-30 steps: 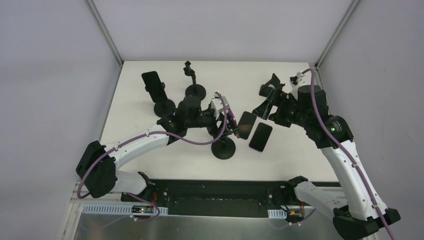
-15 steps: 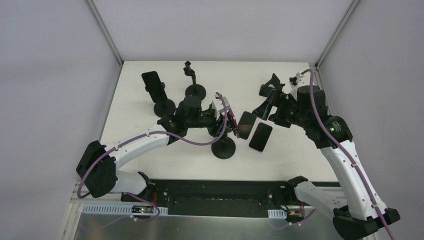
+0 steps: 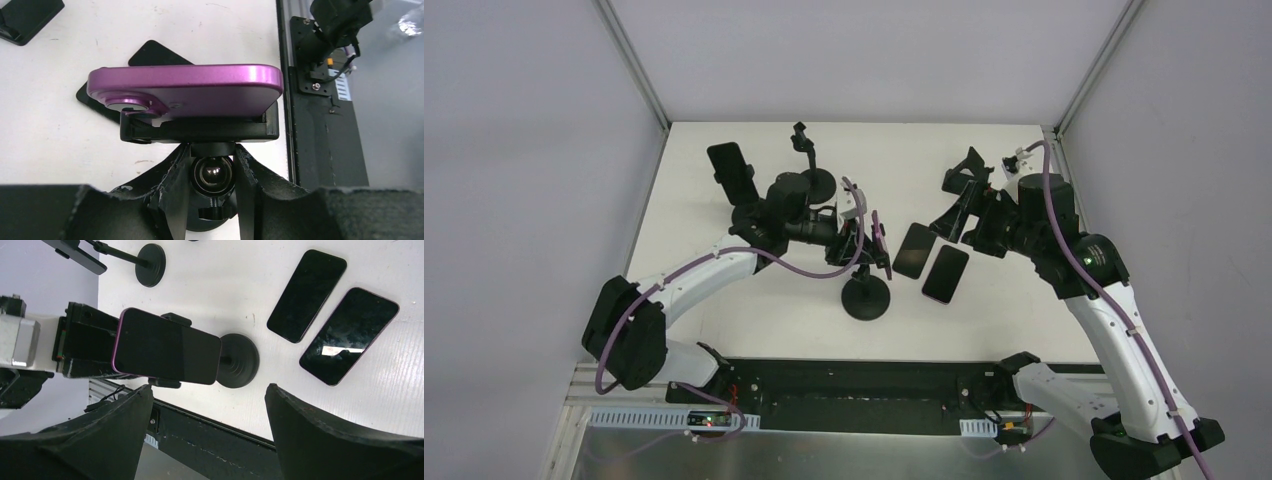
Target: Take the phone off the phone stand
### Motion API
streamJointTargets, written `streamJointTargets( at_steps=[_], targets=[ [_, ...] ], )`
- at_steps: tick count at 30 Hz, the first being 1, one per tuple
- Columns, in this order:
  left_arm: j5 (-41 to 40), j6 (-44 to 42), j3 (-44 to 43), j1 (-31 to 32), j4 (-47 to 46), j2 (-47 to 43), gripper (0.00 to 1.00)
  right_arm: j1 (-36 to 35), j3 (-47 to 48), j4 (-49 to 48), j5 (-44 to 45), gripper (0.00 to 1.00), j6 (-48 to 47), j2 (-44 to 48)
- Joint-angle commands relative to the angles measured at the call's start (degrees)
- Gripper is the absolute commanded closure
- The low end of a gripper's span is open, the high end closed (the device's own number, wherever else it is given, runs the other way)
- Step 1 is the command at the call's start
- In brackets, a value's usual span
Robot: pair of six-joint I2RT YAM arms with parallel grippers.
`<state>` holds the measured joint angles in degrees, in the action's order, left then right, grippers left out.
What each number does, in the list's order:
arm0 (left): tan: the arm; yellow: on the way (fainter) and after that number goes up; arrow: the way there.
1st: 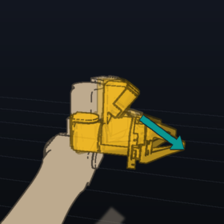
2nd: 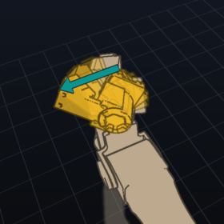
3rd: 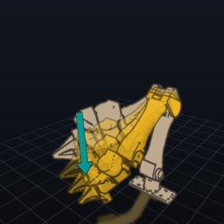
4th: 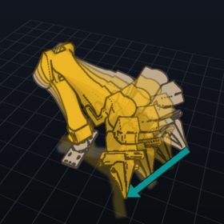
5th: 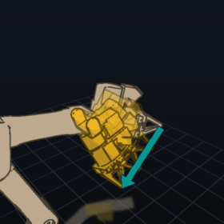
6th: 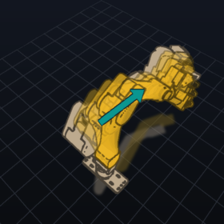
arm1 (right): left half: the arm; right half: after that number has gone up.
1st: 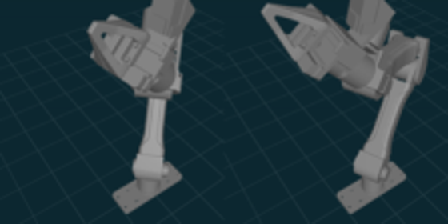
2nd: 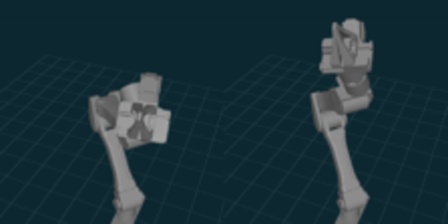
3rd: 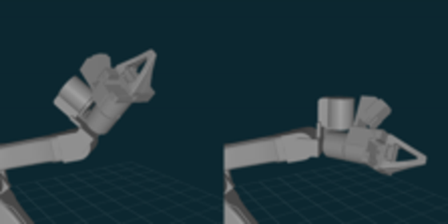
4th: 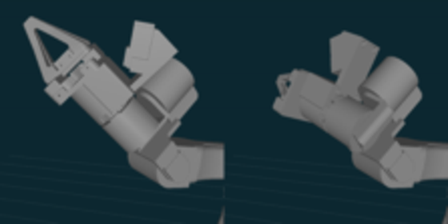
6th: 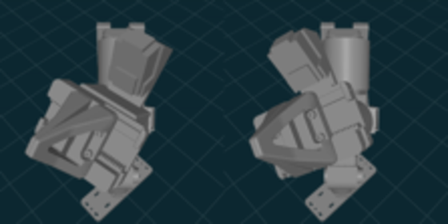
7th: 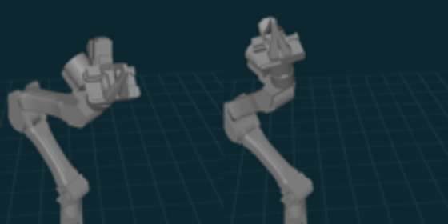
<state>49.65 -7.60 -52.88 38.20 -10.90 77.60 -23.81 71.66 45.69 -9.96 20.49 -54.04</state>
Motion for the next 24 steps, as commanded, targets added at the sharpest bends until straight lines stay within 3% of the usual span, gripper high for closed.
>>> streamJointTargets(
  at_steps=[1,8,16,24],
  targets=[
    [16.3,-1.0,-5.4,-4.1,-2.8,0.6,0.66,0.3,-0.3,-0.6,-0.8,0.14,-0.6,1.0],
    [21.9,-2.2,-9.0,-6.0,-1.6,2.4,0.64,0.3,-0.5,0.1,-0.4,0.14,-1.2,1.5],
    [17.4,-7.0,-4.5,-6.1,-0.1,-0.2,0.49,0.3,-1.1,0.9,-0.1,0.13,-1.9,2.3],
    [11.3,-12.5,-2.5,-6.3,5.4,-3.4,0.26,0.3,-1.2,0.5,-0.9,0.13,-1.8,1.3]
  ],
)
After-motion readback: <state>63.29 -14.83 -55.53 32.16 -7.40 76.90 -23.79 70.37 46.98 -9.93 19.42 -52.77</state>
